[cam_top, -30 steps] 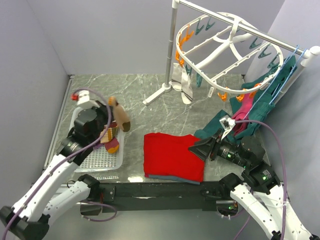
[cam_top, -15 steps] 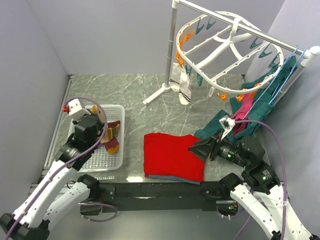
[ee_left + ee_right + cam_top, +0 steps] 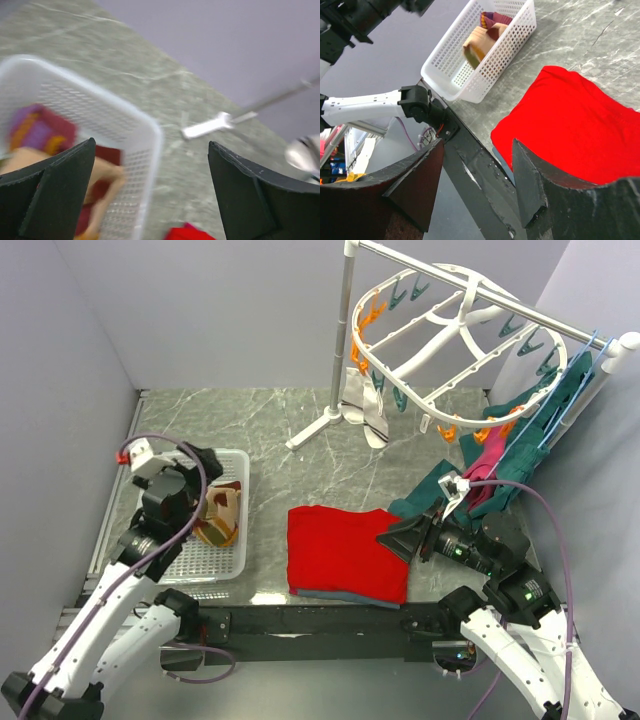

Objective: Remove the socks clipped to the hanger

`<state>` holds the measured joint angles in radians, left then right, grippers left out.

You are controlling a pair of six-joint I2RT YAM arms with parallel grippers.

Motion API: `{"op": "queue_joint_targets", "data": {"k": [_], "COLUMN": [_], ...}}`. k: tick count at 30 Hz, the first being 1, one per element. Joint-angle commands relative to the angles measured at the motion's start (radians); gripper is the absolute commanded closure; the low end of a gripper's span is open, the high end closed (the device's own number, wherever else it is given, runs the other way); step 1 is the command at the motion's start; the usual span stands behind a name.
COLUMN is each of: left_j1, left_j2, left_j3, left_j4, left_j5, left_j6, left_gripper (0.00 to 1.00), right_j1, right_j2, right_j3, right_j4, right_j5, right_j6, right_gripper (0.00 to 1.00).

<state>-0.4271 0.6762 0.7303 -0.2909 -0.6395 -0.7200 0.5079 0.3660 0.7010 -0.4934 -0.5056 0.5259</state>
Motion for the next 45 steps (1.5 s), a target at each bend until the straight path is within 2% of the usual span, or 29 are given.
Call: {"op": "queue_joint_targets", "data": {"k": [1, 2, 4, 5, 6, 7, 8, 9, 13, 15, 16, 19, 23, 26, 29, 30, 34, 42, 45], "left_j1": [0.002, 0.002, 0.002, 0.001, 0.001, 0.001, -0.001, -0.001, -0.005, -0.013, -0.022, -0.039, -0.067, -0.091, -0.116, -0.124, -0.14, -0.144, -0.142], "left_j2": [0.118, 0.152, 0.264, 0.305, 0.382, 0.423, 0.465, 0.555, 0.775, 0.902, 0.943, 1.103, 1.265, 1.284, 1.286, 1.289, 1.313, 1.261, 1.257], "left_j3": [-0.035, -0.031, -0.003, 0.006, 0.018, 0.026, 0.035, 0.061, 0.199, 0.269, 0.29, 0.395, 0.52, 0.547, 0.564, 0.587, 0.639, 0.592, 0.586], "left_j4": [0.324, 0.379, 0.531, 0.591, 0.728, 0.799, 0.862, 0.991, 1.165, 1.264, 1.389, 1.51, 1.605, 1.604, 1.534, 1.456, 1.317, 1.225, 1.216], "left_j5": [0.298, 0.428, 0.571, 0.692, 0.766, 0.822, 0.936, 0.984, 1.213, 1.334, 1.363, 1.448, 1.489, 1.479, 1.451, 1.442, 1.381, 1.198, 1.183], "left_j6": [-0.013, -0.012, -0.001, 0.004, 0.007, 0.013, 0.017, 0.025, -0.005, -0.07, -0.094, -0.196, -0.277, -0.212, -0.11, -0.086, 0.019, 0.12, 0.14], "left_gripper": [0.01, 0.02, 0.05, 0.06, 0.08, 0.11, 0.11, 0.12, 0.18, 0.17, 0.16, 0.2, 0.23, 0.21, 0.2, 0.2, 0.23, 0.25, 0.2], "right_j1": [0.004, 0.003, 0.004, 0.003, 0.004, 0.003, 0.003, 0.003, 0.003, 0.003, 0.004, 0.003, 0.003, 0.004, 0.003, 0.003, 0.004, 0.003, 0.004], "right_j2": [0.004, 0.002, 0.005, 0.005, 0.001, -0.001, -0.004, -0.007, -0.016, -0.029, -0.032, -0.039, -0.045, -0.056, -0.061, -0.062, -0.065, -0.082, -0.081], "right_j3": [0.011, 0.015, 0.023, 0.025, 0.026, 0.026, 0.028, 0.029, 0.052, 0.057, 0.058, 0.066, 0.077, 0.084, 0.083, 0.081, 0.078, 0.098, 0.088], "right_j4": [0.036, 0.033, 0.021, 0.019, 0.015, 0.009, 0.007, 0.003, -0.03, -0.04, -0.048, -0.059, -0.074, -0.083, -0.086, -0.085, -0.082, -0.112, -0.102], "right_j5": [-0.001, 0.002, 0.007, 0.01, 0.015, 0.018, 0.021, 0.024, 0.044, 0.058, 0.062, 0.075, 0.082, 0.09, 0.091, 0.091, 0.087, 0.11, 0.107], "right_j6": [0.0, 0.002, -0.001, -0.001, -0.001, 0.0, 0.002, 0.003, 0.002, 0.002, 0.003, 0.008, 0.017, 0.026, 0.039, 0.042, 0.055, 0.057, 0.062], "right_gripper": [0.36, 0.36, 0.36, 0.36, 0.36, 0.36, 0.36, 0.36, 0.36, 0.36, 0.36, 0.36, 0.36, 0.36, 0.36, 0.36, 0.36, 0.36, 0.36]}}
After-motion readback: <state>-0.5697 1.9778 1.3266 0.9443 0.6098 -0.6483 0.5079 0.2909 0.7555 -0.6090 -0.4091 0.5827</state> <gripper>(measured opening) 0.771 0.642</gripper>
